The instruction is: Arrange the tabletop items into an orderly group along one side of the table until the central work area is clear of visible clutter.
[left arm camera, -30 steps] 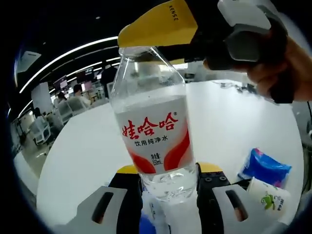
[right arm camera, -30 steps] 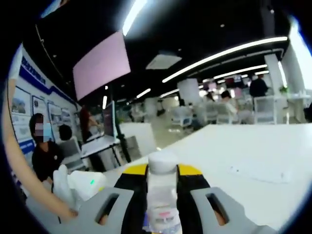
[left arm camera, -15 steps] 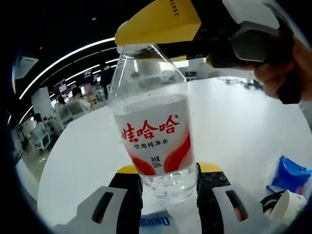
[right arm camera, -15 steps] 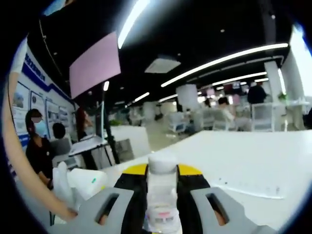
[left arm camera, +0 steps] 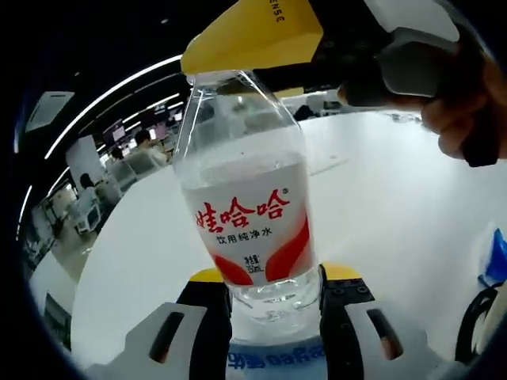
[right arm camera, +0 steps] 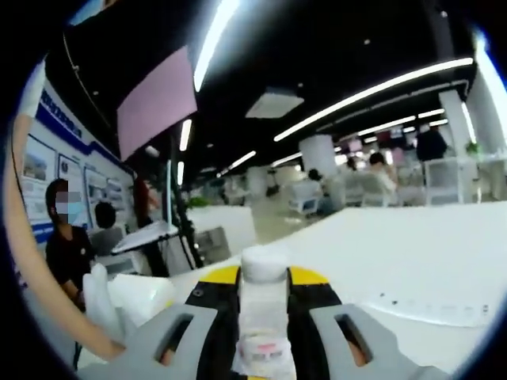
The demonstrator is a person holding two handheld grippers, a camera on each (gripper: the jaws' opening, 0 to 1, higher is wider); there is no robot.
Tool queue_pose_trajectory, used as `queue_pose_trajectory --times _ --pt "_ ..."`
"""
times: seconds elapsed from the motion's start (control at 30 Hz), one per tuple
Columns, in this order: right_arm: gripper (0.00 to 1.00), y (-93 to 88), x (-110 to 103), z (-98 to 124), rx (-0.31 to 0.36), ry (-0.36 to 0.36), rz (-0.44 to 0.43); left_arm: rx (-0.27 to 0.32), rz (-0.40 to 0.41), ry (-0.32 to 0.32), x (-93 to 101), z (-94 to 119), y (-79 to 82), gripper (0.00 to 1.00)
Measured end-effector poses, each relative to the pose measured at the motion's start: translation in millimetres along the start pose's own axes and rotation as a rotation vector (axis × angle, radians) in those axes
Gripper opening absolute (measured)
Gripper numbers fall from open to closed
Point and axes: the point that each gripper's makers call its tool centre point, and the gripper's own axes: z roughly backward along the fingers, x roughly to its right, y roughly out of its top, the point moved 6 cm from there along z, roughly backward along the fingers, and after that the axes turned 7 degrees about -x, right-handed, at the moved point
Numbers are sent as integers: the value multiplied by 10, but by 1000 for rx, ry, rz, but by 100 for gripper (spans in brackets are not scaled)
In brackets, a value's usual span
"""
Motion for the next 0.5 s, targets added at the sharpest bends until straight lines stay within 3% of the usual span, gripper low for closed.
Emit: queue_pose_trajectory --times 0.17,0.5 --pt "17 -86 27 -119 -27 25 18 -19 38 8 -43 -52 -95 40" --pt "17 -97 -62 -150 -34 86 57 -9 84 54 -69 -24 -133 40"
